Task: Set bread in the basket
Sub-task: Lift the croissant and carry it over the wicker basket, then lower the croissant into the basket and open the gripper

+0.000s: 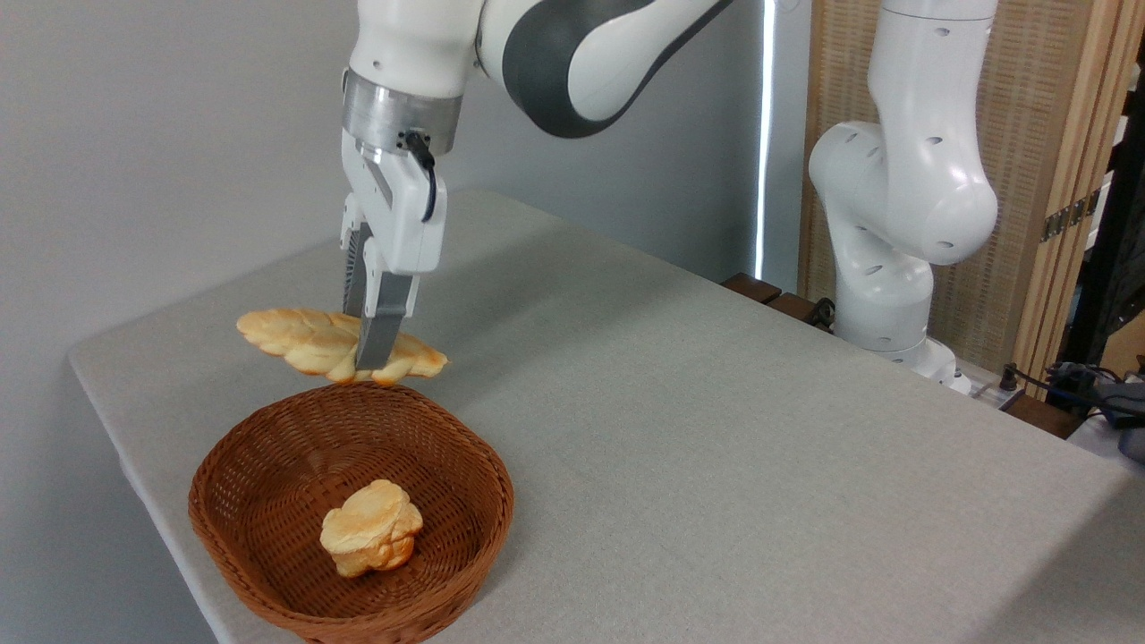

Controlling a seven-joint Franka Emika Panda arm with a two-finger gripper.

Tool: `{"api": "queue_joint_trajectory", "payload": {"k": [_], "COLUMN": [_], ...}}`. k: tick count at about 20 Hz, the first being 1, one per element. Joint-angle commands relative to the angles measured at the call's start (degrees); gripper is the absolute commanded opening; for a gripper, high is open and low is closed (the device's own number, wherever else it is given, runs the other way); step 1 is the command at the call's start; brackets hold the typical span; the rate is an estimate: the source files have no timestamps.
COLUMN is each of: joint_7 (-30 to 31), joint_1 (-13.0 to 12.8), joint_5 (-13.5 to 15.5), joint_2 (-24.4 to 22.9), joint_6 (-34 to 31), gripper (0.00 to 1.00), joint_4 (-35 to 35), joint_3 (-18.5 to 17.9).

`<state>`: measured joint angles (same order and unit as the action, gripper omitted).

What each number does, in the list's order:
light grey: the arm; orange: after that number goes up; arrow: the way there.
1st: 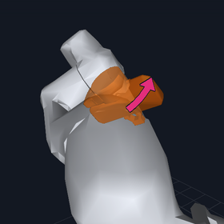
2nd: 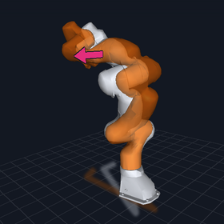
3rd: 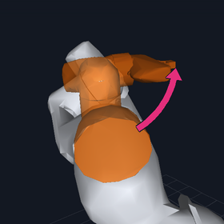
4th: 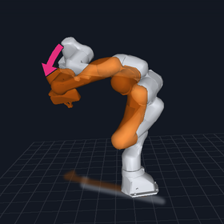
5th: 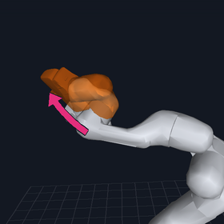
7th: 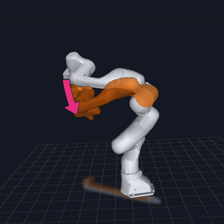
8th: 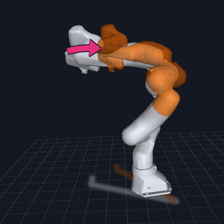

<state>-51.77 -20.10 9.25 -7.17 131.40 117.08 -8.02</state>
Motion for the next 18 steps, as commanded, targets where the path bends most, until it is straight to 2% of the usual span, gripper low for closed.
{"api": "queue_joint_trajectory", "payload": {"k": [1,2,7,8,9,18], "joint_7": [3.6,4.7,6.2,6.2,6.3,6.3], "joint_1": [-0.4,-0.3,-0.3,-0.3,-0.3,-0.3], "joint_5": [3.7,4.4,5.3,5.3,5.6,6.0], "joint_2": [1.5,2.2,3.9,4.1,4.3,5.1], "joint_6": [2.9,3.2,5.0,5.7,6.1,7.6], "gripper": [0.59,0.68,0.78,0.85,0.99,1.00], "joint_4": [-0.2,-0.2,-0.3,-0.3,-0.2,-0.3], "joint_3": [-0.6,-0.6,-1.2,-1.7,-1.8,-2.9]}}
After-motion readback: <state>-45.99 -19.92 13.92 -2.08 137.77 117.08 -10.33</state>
